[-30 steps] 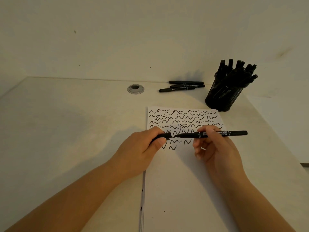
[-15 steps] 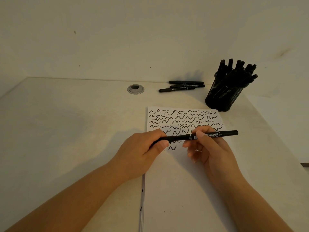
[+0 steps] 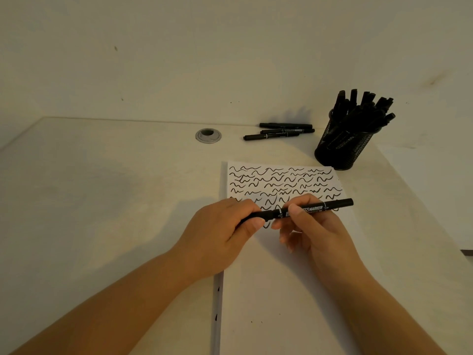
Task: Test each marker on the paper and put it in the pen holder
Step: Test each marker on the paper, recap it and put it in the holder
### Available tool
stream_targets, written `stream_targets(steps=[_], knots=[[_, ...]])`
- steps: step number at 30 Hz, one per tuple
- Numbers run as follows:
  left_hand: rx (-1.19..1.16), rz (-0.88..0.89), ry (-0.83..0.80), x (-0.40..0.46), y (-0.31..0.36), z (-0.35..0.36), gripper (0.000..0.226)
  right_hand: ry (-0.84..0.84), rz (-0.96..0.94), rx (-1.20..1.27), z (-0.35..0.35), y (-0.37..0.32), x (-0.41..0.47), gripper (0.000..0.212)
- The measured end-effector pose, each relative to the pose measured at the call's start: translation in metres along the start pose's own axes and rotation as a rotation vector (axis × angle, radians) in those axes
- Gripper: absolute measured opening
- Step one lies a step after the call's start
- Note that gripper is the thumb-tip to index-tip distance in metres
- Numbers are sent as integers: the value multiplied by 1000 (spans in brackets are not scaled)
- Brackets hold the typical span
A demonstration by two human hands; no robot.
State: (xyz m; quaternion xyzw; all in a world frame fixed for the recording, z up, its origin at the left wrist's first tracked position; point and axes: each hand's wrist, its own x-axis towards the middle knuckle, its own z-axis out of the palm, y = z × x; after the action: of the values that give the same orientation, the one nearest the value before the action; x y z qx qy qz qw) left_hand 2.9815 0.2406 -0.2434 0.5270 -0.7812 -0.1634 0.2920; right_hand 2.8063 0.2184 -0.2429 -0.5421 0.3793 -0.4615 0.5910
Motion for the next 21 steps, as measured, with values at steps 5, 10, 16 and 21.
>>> stream_targets(steps=[5,10,16,21], knots=[[26,22,22,0,3,0,40,-12,-19,-5,2,0,0,15],[-223,-58,-12,1,8,-2,21,-65,-77,-7,0,1,-2,14],[-379,-130,-60,0,9,-1,25,-50,-119,-51,2,0,-3,13],[-287,-163,-13,3,9,-4,24,120,-38,-318,6,-4,-2,30]])
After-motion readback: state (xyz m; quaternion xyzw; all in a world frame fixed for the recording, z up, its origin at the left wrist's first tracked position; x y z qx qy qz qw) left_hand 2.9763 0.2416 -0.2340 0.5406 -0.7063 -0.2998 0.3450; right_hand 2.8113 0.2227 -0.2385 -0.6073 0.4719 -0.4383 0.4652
